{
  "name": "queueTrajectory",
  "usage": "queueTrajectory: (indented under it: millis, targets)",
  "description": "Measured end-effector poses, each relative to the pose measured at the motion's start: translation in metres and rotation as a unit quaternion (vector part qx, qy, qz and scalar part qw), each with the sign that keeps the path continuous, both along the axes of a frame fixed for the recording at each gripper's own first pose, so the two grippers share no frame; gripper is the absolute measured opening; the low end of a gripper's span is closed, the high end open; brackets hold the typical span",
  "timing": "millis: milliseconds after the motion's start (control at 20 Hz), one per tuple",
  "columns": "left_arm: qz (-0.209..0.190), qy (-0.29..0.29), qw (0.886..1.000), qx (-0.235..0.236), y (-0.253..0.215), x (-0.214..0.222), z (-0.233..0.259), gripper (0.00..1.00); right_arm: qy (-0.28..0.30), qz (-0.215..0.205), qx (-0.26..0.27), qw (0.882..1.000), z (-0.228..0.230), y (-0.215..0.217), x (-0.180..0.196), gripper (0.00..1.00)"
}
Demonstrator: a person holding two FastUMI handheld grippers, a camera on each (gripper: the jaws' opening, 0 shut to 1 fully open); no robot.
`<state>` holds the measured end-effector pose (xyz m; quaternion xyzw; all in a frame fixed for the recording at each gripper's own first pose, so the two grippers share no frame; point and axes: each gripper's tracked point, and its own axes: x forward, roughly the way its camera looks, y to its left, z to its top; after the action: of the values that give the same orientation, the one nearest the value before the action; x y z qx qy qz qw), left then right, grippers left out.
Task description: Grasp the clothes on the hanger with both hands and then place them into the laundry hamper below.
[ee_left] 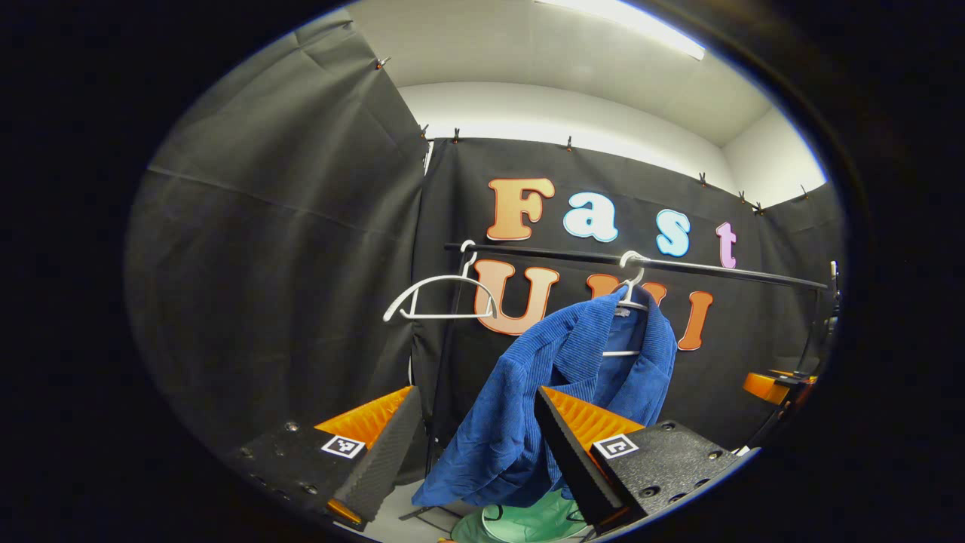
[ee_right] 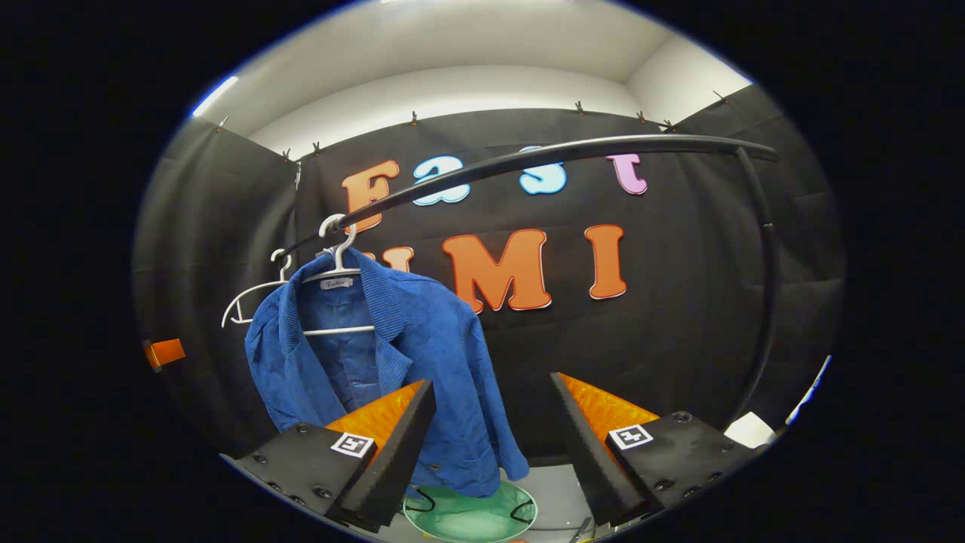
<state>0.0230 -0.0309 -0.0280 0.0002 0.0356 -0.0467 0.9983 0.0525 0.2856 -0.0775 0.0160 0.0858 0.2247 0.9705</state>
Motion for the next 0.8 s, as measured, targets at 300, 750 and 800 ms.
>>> queueTrajectory:
  millis: [300,750,800]
  targets:
    - [0.015,0.001,1.0,0.005,0.008,-0.002,-0.003,0.92,0.014,0.051,-0.007,0.999,-0.025,0.07,0.019,0.98]
    - [0.005,0.022,1.0,0.0,-0.001,-0.001,-0.015,0.95,0.013,0.08,-0.027,0.996,-0.057,0.154,0.067,0.97]
    - [0.002,0.025,1.0,-0.002,-0.001,-0.004,-0.015,0.92,0.01,0.078,-0.031,0.996,-0.059,0.158,0.076,0.97]
